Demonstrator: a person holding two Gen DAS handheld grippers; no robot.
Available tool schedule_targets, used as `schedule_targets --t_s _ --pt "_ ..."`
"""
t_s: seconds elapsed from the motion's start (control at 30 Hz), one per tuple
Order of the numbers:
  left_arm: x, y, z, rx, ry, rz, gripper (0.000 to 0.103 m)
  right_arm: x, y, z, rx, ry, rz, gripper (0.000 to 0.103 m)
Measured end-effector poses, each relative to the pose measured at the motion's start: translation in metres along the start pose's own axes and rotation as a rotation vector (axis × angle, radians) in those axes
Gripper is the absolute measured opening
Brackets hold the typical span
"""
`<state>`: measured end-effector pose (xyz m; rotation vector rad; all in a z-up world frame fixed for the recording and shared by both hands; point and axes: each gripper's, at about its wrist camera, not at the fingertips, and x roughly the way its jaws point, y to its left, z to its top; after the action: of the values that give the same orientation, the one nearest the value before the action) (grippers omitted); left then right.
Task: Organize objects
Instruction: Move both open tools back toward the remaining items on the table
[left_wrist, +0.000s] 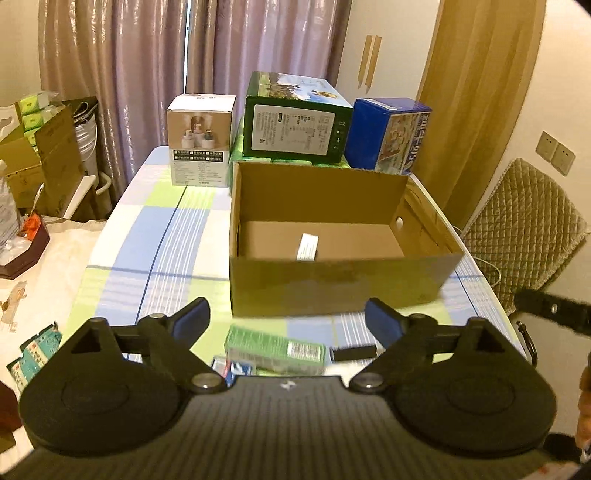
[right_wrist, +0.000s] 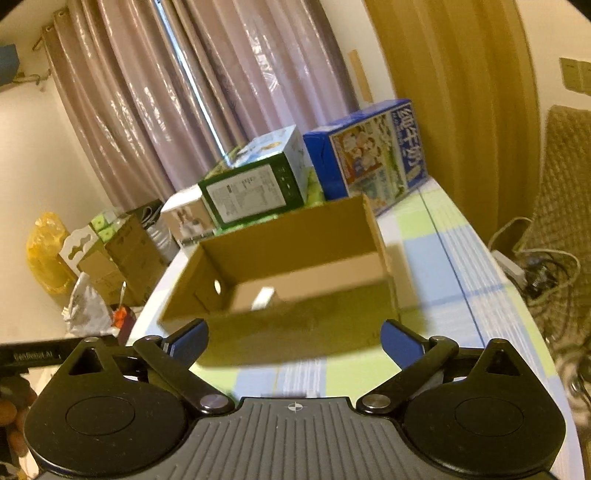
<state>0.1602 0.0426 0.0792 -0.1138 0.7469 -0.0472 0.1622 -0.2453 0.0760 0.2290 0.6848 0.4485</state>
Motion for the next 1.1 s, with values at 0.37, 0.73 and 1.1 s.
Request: schedule_targets --t_s 0.37,0.73,1.1 --pt "-0.037 -0.006 -0.072 -0.033 0.022 0.027 0.099 -0.044 -0.002 -0.079 -0.052 0.056 -0.071 0.098" --pt "-0.043 -0.011 -0.104 -0.027 0.05 0.035 0.102 -0.054 -0.004 -0.108 -0.075 0.078 -0.083 0.098" --pt "-0.028 -0.021 -0.109 -0.015 0.077 0.023 0.102 -0.044 -0.005 -0.112 -0.106 0.082 -0.085 0.098"
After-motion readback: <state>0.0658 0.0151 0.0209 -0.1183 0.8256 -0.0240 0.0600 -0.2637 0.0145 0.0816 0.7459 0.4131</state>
